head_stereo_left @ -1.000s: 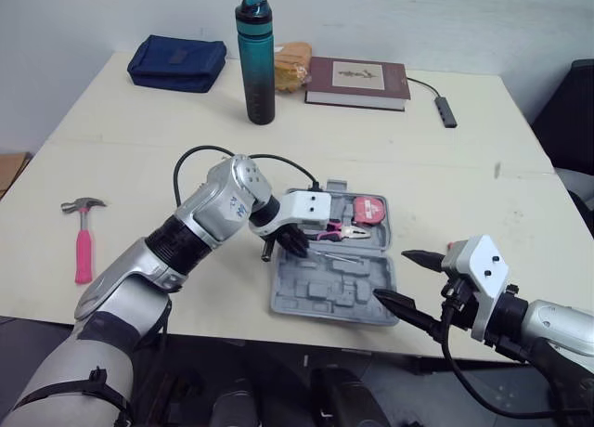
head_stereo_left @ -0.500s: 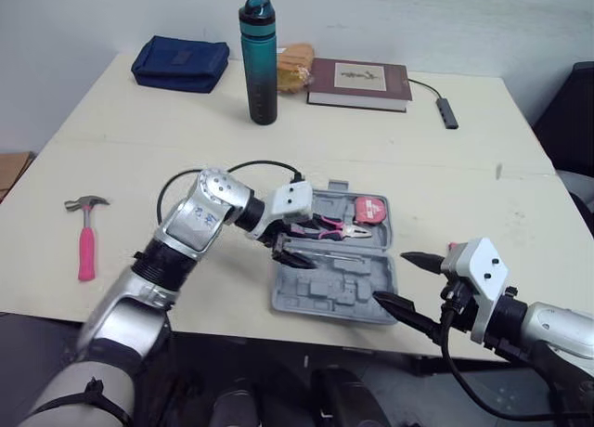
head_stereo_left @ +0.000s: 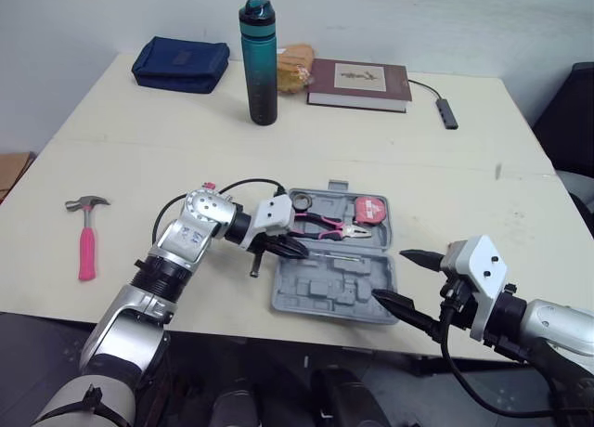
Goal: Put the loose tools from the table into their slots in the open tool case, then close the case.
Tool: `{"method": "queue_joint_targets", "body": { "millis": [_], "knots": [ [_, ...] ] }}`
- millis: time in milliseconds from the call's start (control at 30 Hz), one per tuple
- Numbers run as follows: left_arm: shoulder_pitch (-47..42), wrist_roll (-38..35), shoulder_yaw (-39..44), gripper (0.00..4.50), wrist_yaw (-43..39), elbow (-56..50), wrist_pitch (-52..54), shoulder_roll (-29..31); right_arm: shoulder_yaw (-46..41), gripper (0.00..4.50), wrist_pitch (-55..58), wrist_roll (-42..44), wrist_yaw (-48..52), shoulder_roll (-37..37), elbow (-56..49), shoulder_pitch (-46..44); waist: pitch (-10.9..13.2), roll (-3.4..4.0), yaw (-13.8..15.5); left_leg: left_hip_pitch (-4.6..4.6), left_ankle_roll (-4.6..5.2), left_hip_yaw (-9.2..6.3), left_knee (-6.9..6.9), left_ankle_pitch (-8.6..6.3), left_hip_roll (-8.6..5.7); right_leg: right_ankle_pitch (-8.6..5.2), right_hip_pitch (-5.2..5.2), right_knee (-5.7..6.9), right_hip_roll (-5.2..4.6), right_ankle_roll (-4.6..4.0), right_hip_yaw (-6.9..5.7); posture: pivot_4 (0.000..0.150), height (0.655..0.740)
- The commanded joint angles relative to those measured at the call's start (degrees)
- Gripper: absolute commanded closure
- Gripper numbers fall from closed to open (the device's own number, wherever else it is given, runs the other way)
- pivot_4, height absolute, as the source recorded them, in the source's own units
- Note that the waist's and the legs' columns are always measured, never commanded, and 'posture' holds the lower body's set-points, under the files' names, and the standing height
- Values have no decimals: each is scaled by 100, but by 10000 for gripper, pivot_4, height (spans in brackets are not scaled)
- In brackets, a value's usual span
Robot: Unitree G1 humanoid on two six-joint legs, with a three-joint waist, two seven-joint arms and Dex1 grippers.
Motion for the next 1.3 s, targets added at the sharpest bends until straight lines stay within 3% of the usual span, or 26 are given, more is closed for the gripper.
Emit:
{"method": "queue_joint_targets", "body": {
  "millis": [33, 767, 967, 1167, 1300],
  "knots": [
    [84, 278, -264, 44374, -37, 112, 3, -8, 29, 0, -96, -11, 7, 9, -67, -35, -2, 2, -12, 1, 0, 0, -1, 0, 0, 0, 1, 0, 0, 0, 1, 1500, 7377],
    [213, 580, -575, 44374, 354, -14, 86, -258, -101, 0, -211, -95, 67, -55, -107, 226, -6, -3, 7, 1, 4, -10, 2, -2, -1, 2, 11, -6, -2, 3, -1, 1500, 7377],
    [127, 1225, -1057, 44374, 526, 319, 102, -199, -38, 0, -218, -136, 73, -57, -72, 161, -64, 4, 10, 13, 7, -21, 1, -4, -2, 2, 33, -22, -1, 3, -9, 1500, 7377],
    [109, 1477, -1254, 44374, 563, 485, 87, -198, -56, 0, -193, -139, 43, -29, -106, 191, -142, -6, -2, 181, 55, -28, -102, -36, -8, 2, 210, -124, -6, 4, -12, 1500, 7377],
    [75, 1432, -1230, 44374, 526, 477, 100, -277, -125, 0, -180, -120, 12, -15, -149, 260, -154, -3, 2, 195, 56, -29, -111, -39, -6, -1, 221, -126, -9, -1, -12, 1500, 7377]
  ]
}}
